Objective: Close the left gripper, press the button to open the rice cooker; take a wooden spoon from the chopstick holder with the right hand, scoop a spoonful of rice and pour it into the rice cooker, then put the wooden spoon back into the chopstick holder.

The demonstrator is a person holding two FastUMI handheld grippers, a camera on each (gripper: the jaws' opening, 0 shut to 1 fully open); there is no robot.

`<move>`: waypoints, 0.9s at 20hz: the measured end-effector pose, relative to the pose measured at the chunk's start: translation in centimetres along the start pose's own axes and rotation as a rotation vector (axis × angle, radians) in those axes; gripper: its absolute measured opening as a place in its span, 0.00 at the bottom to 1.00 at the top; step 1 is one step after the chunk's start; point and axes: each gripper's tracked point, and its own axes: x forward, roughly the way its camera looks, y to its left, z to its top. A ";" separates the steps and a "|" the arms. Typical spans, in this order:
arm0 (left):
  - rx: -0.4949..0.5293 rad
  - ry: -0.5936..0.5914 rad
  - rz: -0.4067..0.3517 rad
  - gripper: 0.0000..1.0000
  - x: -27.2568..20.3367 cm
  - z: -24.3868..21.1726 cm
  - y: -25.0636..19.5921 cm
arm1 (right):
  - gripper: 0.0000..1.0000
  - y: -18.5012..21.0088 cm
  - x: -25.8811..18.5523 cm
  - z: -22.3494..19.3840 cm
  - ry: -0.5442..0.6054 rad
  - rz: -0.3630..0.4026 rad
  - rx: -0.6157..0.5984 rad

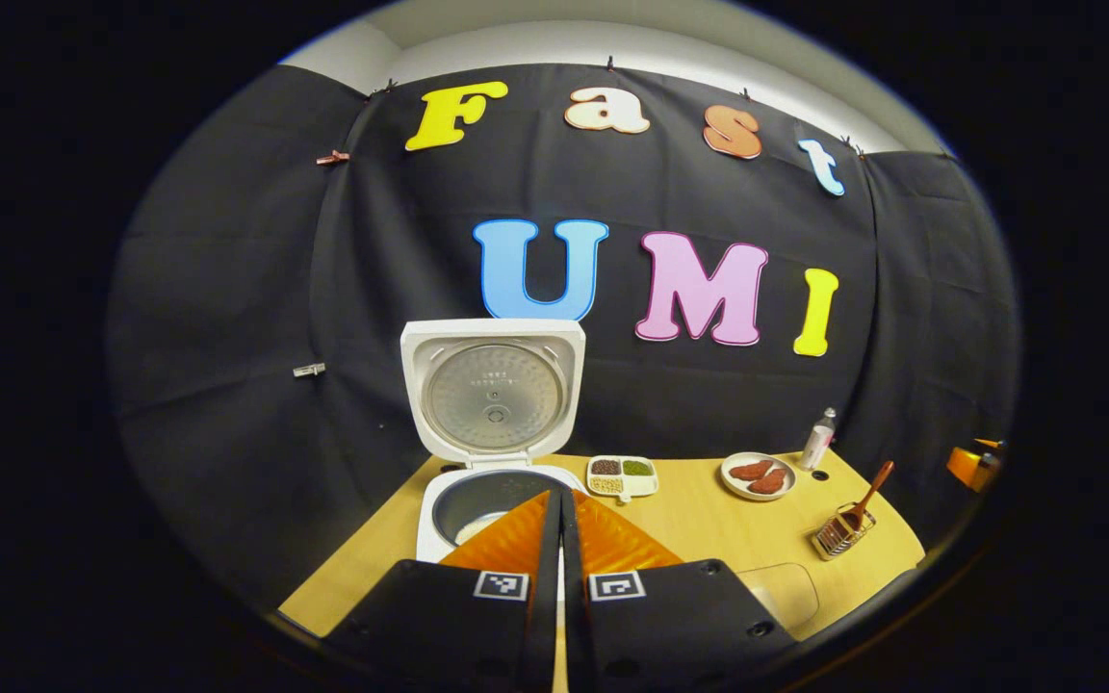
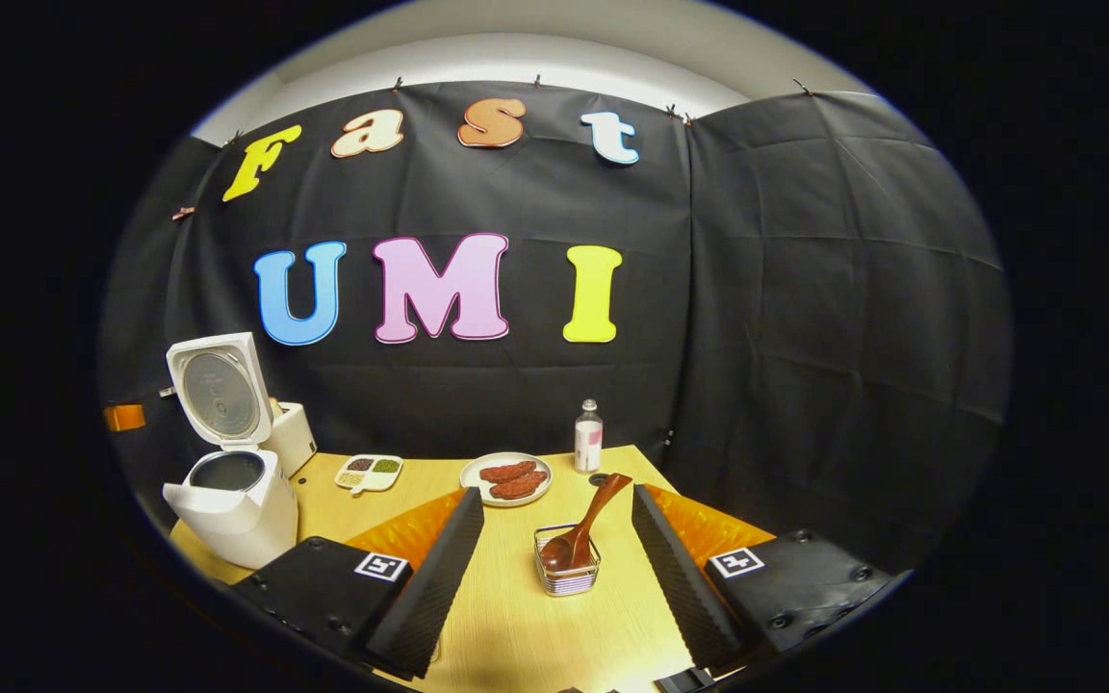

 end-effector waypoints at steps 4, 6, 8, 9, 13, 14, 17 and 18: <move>0.051 -0.013 -0.036 0.12 -2.4 -0.8 -0.8 | 0.98 -0.7 0.8 -0.1 0.027 -0.024 -0.006; 0.063 -0.022 -0.049 0.23 -3.1 -0.9 -1.3 | 0.98 -1.1 1.6 0.1 0.033 -0.032 0.007; 0.038 -0.010 -0.061 0.27 -3.6 -1.5 -2.2 | 0.98 -2.0 2.6 -0.3 0.050 -0.045 0.016; 0.023 -0.009 -0.065 0.39 -3.6 -1.7 -2.7 | 0.98 -2.4 3.3 -0.5 0.060 -0.050 0.021; -0.027 -0.013 -0.062 0.94 -3.5 -2.0 -4.2 | 0.98 -3.4 5.9 -2.3 0.116 -0.033 0.064; -0.035 -0.017 -0.045 0.95 -3.3 -2.0 -4.3 | 0.98 -3.6 6.6 -2.9 0.135 -0.022 0.071; -0.036 -0.034 0.013 0.96 -3.2 -1.7 -4.3 | 0.98 -5.1 9.6 -4.0 0.171 -0.011 0.047; -0.039 -0.028 0.032 0.95 -3.2 -1.9 -4.4 | 0.98 -5.4 10.5 -4.7 0.192 0.002 0.045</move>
